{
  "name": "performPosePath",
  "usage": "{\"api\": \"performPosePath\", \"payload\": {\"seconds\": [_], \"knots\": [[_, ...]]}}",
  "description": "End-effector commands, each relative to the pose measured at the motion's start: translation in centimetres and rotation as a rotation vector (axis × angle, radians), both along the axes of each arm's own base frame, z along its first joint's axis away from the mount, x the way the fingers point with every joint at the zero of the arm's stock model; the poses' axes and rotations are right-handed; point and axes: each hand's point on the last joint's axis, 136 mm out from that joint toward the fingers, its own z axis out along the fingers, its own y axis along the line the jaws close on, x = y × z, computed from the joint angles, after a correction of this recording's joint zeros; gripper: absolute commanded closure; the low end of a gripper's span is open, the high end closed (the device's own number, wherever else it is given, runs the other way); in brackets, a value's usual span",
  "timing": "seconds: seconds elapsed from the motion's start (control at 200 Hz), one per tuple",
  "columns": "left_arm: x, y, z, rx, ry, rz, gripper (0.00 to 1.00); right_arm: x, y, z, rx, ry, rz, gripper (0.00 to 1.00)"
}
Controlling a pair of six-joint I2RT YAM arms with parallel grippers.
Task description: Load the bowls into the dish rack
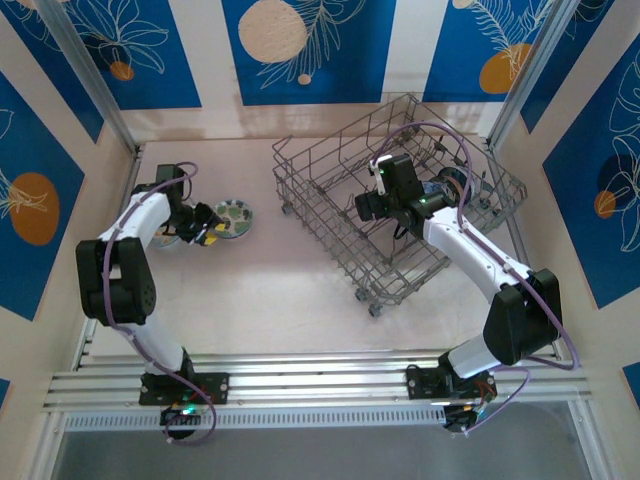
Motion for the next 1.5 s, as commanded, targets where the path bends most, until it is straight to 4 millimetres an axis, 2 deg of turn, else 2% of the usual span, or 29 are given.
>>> {"api": "performPosePath", "payload": {"seconds": [0.0, 0.295, 1.045, 1.496], "knots": [[-0.1, -0.3, -0.3, 0.021, 0.02, -0.028, 0.66, 0.4, 0.8, 0.5, 0.033, -0.005, 0.006, 0.08], [0.6, -0.8, -1.3, 0.021, 0.04, -0.029, 0.68, 0.4, 0.8, 0.3, 0.031, -0.003, 0.005, 0.08], [0.9, -1.0, -1.0, 0.034, 0.039, -0.041, 0.87, 0.4, 0.7, -0.4, 0.028, 0.006, 0.004, 0.07], [2.3, -1.9, 1.4, -0.027, -0.046, -0.012, 0.96, 0.3, 0.8, 0.3, 0.033, -0.005, 0.005, 0.08]]}}
